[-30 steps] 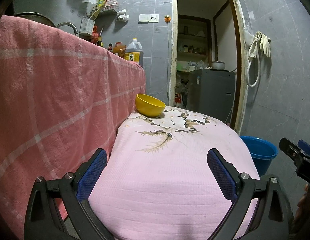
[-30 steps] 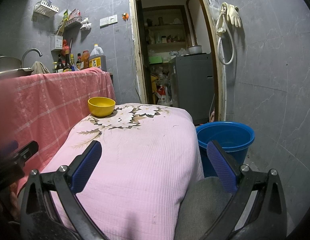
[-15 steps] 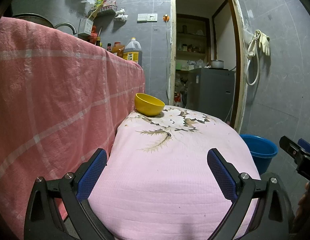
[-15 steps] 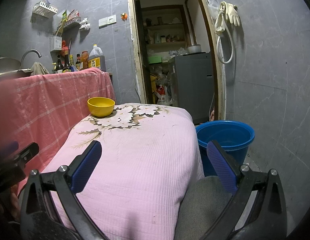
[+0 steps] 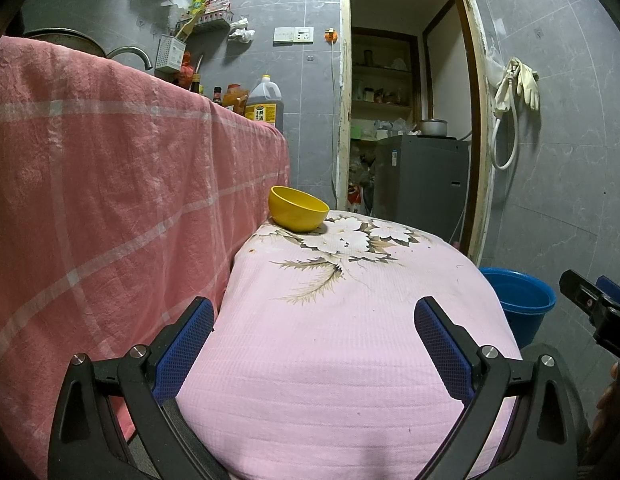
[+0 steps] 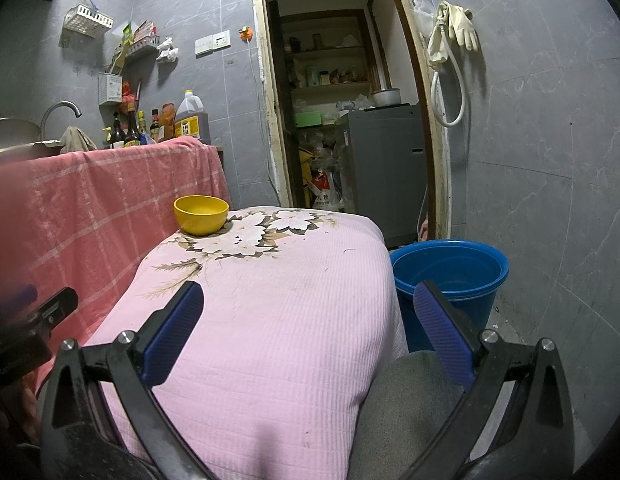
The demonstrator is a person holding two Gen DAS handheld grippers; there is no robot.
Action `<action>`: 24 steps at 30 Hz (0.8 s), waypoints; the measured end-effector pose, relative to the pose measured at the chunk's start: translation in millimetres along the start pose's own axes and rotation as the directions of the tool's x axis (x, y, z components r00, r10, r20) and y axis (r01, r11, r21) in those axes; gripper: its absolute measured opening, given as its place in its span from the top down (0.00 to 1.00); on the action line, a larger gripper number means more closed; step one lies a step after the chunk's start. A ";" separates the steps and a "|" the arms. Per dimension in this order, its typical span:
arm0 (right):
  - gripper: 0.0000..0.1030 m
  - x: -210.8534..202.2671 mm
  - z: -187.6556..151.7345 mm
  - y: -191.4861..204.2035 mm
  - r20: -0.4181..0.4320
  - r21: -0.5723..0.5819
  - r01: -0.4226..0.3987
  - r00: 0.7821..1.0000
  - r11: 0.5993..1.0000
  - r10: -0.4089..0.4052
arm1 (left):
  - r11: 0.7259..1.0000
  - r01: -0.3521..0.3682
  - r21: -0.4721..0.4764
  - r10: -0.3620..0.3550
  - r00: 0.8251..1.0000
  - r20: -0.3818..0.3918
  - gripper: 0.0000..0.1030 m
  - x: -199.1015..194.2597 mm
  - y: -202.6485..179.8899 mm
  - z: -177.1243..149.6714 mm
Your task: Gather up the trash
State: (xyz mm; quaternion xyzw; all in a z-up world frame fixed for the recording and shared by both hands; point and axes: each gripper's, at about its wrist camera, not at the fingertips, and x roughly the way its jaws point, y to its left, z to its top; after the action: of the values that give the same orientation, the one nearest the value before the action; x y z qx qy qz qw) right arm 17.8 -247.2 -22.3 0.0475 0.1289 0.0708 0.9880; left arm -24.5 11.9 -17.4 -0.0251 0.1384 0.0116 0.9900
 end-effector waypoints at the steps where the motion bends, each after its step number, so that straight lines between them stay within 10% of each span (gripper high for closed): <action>1: 0.00 0.1 0.0 -0.1 0.000 0.000 0.000 1.000 1.000 0.000 | 1.000 0.000 0.000 0.000 1.000 0.000 0.05 0.0 0.0 0.0; 24: 0.00 -0.6 -0.2 0.5 -0.001 0.008 0.003 1.000 1.000 -0.003 | 1.000 0.002 0.004 -0.002 1.000 -0.002 0.05 1.2 1.1 -0.1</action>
State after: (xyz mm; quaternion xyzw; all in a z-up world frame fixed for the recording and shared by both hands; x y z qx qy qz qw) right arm 17.1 -246.8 -22.3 0.0514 0.1296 0.0689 0.9878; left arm -23.4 13.1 -17.9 -0.0231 0.1393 0.0104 0.9899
